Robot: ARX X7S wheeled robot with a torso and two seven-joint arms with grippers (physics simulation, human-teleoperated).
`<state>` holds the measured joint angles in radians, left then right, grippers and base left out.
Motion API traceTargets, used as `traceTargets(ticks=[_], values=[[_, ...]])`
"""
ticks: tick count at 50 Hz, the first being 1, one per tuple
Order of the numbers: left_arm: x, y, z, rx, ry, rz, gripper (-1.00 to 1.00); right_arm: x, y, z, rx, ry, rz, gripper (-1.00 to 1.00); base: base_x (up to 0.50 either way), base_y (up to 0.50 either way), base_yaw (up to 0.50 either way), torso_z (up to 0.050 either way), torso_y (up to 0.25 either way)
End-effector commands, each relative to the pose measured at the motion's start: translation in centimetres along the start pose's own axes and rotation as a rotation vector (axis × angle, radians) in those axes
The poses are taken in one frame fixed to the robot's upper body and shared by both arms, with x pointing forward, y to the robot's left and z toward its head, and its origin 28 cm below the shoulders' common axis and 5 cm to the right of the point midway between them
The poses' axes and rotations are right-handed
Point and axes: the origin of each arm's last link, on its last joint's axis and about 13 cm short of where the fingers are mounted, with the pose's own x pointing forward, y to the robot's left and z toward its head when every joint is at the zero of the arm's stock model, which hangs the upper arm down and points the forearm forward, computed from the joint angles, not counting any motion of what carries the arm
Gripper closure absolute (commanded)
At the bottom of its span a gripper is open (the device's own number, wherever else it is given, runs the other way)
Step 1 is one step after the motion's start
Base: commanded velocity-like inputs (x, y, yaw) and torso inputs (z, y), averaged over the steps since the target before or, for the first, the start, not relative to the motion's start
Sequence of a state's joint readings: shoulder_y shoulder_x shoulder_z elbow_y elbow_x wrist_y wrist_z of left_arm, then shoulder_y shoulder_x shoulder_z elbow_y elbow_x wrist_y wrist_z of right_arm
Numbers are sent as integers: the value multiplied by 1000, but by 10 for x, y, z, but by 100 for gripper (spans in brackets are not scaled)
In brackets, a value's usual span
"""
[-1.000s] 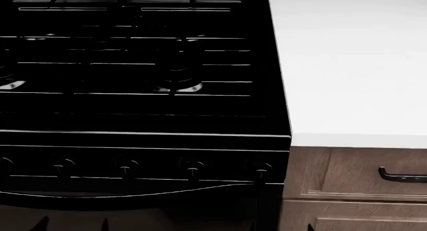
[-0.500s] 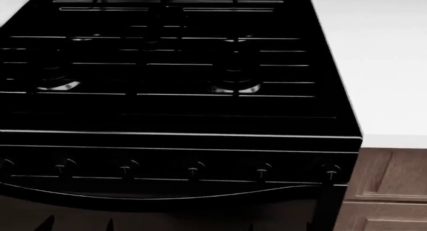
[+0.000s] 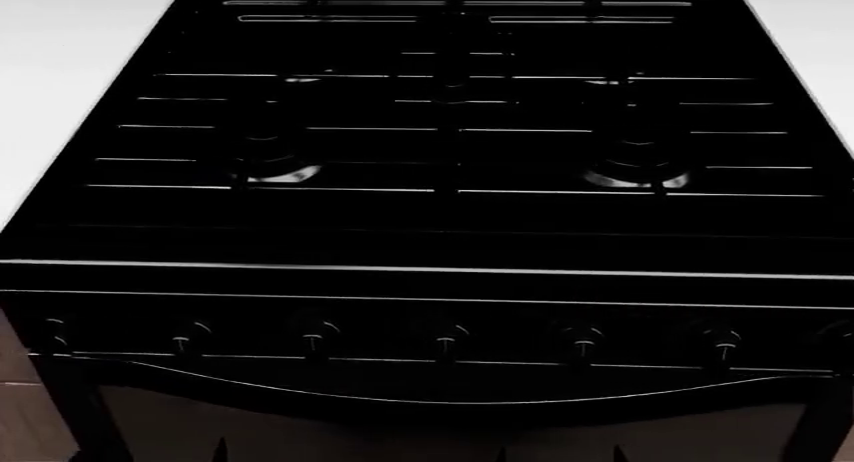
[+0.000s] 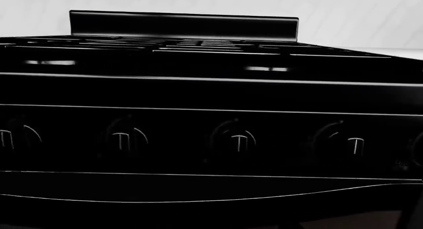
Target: Close the microwave door
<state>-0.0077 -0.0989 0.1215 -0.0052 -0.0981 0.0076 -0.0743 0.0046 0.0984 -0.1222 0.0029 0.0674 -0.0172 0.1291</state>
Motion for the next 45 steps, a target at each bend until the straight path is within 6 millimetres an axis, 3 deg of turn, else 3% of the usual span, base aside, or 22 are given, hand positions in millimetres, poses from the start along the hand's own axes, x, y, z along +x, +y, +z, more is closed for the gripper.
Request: traceTargets(ticks=[1, 45], values=[[0, 0, 0, -1, 0, -1, -100, 0, 0, 0, -3, 1, -3, -100, 0, 500, 0, 0, 0], [0, 0, 0, 2, 1, -6, -100, 0, 0, 0, -20, 1, -2, -100, 0, 500, 0, 0, 0]])
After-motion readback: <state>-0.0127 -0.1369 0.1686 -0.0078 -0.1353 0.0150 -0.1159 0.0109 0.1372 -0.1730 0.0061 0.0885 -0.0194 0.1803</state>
